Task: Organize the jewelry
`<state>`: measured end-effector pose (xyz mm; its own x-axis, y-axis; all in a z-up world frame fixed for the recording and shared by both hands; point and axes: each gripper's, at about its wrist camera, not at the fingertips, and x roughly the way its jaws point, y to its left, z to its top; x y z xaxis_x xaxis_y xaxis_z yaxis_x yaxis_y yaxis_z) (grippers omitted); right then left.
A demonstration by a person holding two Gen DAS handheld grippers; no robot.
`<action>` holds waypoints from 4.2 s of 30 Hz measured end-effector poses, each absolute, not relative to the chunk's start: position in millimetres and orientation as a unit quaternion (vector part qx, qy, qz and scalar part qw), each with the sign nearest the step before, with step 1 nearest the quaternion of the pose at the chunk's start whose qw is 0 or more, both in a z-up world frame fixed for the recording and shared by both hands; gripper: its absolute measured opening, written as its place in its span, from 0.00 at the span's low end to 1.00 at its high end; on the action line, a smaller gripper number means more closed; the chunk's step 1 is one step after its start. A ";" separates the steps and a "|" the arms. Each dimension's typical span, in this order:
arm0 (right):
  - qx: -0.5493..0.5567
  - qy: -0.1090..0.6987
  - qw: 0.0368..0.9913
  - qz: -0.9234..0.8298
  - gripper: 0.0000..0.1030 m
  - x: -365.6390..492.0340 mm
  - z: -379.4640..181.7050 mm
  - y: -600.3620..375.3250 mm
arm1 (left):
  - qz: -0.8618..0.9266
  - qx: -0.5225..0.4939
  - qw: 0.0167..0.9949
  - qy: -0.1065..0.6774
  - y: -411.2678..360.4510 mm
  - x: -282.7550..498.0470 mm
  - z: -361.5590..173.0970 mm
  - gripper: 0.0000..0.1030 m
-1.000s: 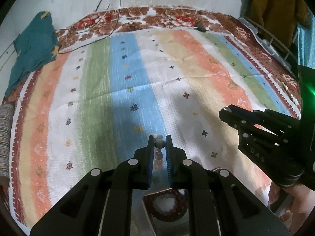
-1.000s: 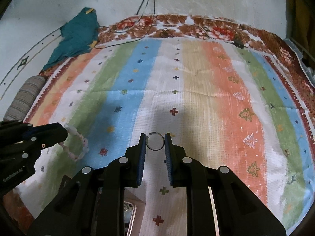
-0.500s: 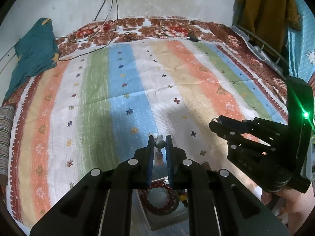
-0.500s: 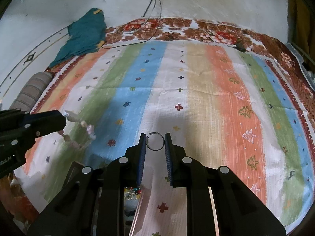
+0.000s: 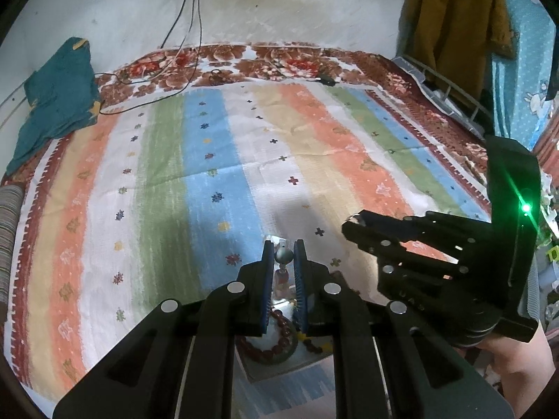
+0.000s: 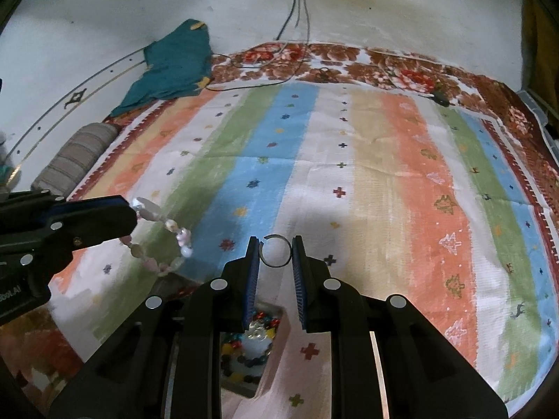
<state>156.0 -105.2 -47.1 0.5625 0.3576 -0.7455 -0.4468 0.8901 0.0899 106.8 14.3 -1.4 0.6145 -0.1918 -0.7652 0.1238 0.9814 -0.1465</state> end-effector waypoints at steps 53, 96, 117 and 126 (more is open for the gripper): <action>-0.016 0.382 0.892 0.243 0.93 59.1 -29.5 -174.5 | -0.051 -0.043 0.897 0.436 19.4 12.7 -15.6 0.95; -0.049 0.372 0.894 0.244 0.93 41.3 -26.9 -166.6 | -0.030 -0.001 0.913 0.408 5.8 3.6 -7.7 0.95; -0.050 0.374 0.893 0.245 0.93 42.3 -29.0 -167.0 | -0.033 0.002 0.913 0.408 4.2 2.2 -7.6 0.95; -0.050 0.374 0.893 0.245 0.93 42.5 -29.1 -167.1 | -0.034 0.001 0.911 0.410 3.5 2.5 -8.3 0.95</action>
